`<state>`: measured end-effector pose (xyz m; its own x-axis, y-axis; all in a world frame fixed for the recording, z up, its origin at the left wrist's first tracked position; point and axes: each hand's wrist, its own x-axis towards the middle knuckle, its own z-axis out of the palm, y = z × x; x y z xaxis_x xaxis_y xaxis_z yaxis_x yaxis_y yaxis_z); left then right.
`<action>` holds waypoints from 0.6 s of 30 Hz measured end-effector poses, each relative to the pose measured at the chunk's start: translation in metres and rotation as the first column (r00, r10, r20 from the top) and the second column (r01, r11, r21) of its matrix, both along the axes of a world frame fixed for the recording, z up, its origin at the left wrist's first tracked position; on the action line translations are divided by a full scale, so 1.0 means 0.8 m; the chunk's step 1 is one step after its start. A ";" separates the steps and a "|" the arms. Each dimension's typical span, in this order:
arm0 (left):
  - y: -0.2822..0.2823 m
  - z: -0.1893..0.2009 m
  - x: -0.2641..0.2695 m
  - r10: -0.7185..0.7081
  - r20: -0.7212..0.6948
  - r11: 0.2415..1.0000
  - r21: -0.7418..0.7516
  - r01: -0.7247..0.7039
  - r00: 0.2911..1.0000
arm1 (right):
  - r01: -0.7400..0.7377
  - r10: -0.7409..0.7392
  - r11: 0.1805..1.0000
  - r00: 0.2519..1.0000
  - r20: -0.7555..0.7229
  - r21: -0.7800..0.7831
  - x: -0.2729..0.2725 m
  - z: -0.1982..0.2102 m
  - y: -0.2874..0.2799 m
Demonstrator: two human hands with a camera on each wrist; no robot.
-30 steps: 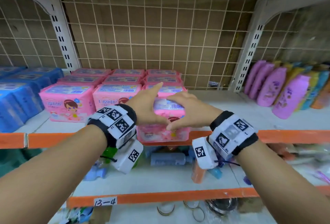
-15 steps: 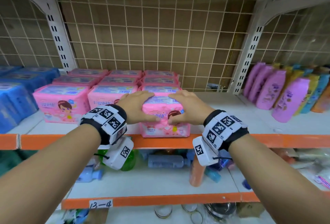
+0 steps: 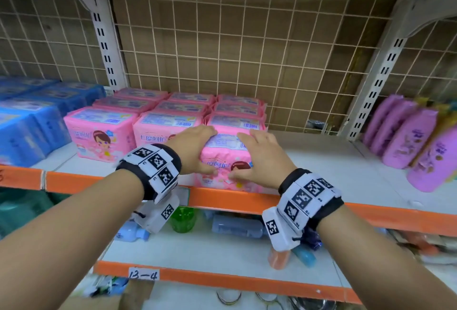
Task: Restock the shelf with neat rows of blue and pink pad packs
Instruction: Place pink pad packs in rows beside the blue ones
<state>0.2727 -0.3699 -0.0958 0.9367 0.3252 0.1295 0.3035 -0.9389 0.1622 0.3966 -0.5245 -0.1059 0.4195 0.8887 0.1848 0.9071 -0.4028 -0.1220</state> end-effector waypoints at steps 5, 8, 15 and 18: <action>-0.011 0.009 0.004 0.059 -0.024 0.998 -0.009 -0.059 0.998 | -0.023 0.021 0.999 0.998 -0.067 -0.033 0.000 0.007 -0.004; -0.018 0.004 0.004 0.139 -0.075 0.988 0.079 -0.133 0.987 | -0.085 0.087 0.996 0.968 -0.236 0.022 0.012 0.009 -0.014; -0.018 0.002 0.008 0.211 -0.117 0.977 0.044 -0.207 0.970 | 0.000 0.135 0.980 0.730 -0.670 0.197 0.037 0.007 -0.006; -0.018 0.000 0.008 0.208 -0.108 0.978 0.035 -0.205 0.972 | -0.061 0.057 0.998 0.811 -0.582 0.014 0.043 0.021 -0.007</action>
<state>0.2790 -0.3845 -0.0955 0.8587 0.5110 0.0386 0.5059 -0.8573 0.0954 0.4306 -0.5298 -0.0888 0.3939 0.9155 -0.0820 0.6890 -0.3531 -0.6329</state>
